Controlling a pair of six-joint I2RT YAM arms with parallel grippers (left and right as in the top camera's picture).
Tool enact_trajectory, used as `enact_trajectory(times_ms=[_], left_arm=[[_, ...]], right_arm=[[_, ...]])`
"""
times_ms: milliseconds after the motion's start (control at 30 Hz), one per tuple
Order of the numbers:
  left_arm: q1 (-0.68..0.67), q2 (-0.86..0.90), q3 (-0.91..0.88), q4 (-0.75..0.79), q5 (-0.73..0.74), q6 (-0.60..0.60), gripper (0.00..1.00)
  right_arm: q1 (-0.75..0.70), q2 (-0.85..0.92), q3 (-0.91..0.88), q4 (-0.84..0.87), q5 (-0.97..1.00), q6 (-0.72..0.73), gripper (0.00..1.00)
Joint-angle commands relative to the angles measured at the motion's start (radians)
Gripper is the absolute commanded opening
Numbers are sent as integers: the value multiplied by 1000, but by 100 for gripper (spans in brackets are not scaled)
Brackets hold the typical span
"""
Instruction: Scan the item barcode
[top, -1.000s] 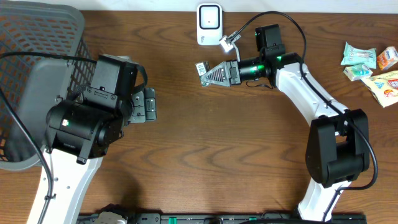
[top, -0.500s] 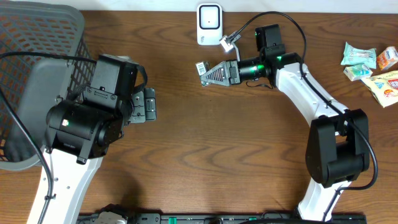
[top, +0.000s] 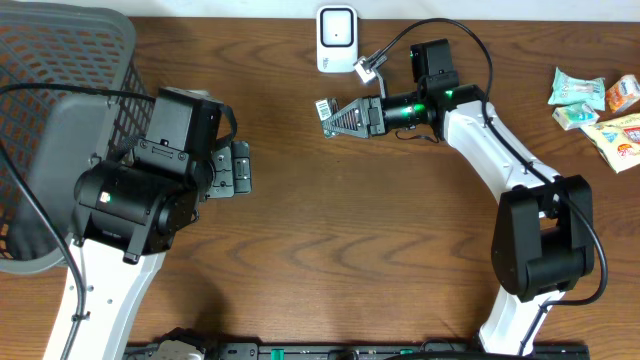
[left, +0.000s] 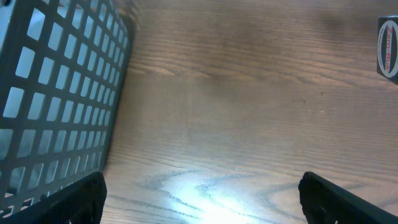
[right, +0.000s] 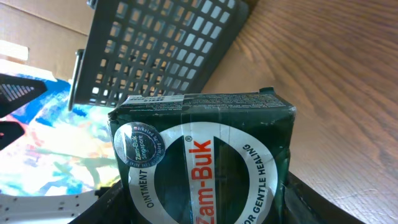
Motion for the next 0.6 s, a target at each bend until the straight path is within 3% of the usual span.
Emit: enact_trajectory(times_ms=[0,333,433,567], left_arm=[[5,5,8,-3,-17,10,98],[5,5,8,-3,-17,9,98],[5,5,8,-3,-17,9,98],[5,5,8,-3,-17,9,98]], right_arm=[[4,-19,-2,-9,91,7,48],[98,-19,-2,-37,1007,86,44],[124,-19,-2,5,1162,85,44],[143,-19,-2,79,1309,80,33]])
